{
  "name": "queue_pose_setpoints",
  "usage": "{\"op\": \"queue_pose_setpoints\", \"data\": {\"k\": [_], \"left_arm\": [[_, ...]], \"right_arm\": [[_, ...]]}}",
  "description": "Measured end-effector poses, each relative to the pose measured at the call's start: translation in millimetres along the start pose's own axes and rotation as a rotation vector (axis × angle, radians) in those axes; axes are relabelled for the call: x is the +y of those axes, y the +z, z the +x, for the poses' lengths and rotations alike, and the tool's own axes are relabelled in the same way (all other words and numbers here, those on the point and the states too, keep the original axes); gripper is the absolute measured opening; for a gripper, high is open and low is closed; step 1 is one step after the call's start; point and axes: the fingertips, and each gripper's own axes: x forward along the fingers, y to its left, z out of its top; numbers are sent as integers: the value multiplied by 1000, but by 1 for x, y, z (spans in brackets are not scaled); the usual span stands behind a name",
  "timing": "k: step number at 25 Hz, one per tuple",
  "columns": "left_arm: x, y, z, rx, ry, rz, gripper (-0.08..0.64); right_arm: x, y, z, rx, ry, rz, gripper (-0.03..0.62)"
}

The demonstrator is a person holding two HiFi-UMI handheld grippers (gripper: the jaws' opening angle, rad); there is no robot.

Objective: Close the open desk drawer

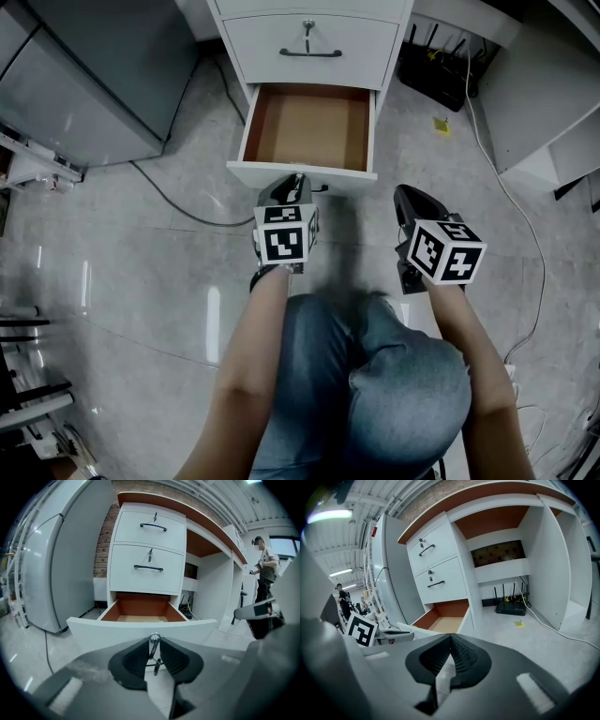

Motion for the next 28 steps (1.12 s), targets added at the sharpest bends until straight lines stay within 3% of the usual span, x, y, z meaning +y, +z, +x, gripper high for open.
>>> {"op": "queue_pose_setpoints", "data": {"k": [18, 28], "left_arm": [[0, 21, 3, -40, -11, 22, 87], [-3, 26, 17, -10, 10, 34, 89]], "right_arm": [[4, 5, 5, -1, 5, -17, -2], [0, 8, 10, -1, 8, -11, -2]]}}
